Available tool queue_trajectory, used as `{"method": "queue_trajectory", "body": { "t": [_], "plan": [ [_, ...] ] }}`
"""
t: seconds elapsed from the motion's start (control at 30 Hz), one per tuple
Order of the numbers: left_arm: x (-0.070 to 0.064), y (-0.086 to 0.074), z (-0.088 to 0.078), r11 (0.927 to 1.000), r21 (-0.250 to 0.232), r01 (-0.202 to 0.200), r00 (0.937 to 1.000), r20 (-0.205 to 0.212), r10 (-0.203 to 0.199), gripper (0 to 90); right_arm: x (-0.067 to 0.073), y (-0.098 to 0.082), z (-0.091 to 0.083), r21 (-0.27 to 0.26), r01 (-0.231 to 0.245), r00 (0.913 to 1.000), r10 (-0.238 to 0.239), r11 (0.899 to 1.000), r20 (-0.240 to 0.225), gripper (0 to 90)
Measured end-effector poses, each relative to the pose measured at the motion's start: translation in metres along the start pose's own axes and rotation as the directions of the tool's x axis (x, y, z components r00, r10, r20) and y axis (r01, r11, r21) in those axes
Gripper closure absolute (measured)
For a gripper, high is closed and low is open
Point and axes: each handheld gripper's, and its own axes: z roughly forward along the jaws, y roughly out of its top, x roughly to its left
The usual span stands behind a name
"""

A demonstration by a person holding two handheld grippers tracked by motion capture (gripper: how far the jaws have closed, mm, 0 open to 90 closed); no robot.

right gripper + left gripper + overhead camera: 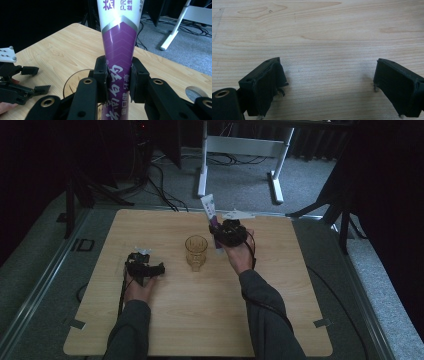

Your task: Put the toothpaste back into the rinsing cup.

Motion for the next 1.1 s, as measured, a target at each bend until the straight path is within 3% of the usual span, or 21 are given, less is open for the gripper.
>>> {"method": "queue_trajectory", "body": {
  "t": [0.83, 1.1],
  "plan": [
    [0.0, 0.0, 0.0, 1.0, 0.0, 0.0, 1.0, 0.0, 0.0, 8.1, 0.01, 0.017, 0.01, -0.015, -0.01, 0.9996, 0.01, 1.0, -0.026, 71.7],
    [0.0, 0.0, 0.0, 1.0, 0.0, 0.0, 1.0, 0.0, 0.0, 8.1, 0.017, 0.023, 0.016, -0.008, 0.019, 0.9995, -0.019, 1.0, -0.024, 71.6]
  ]
}}
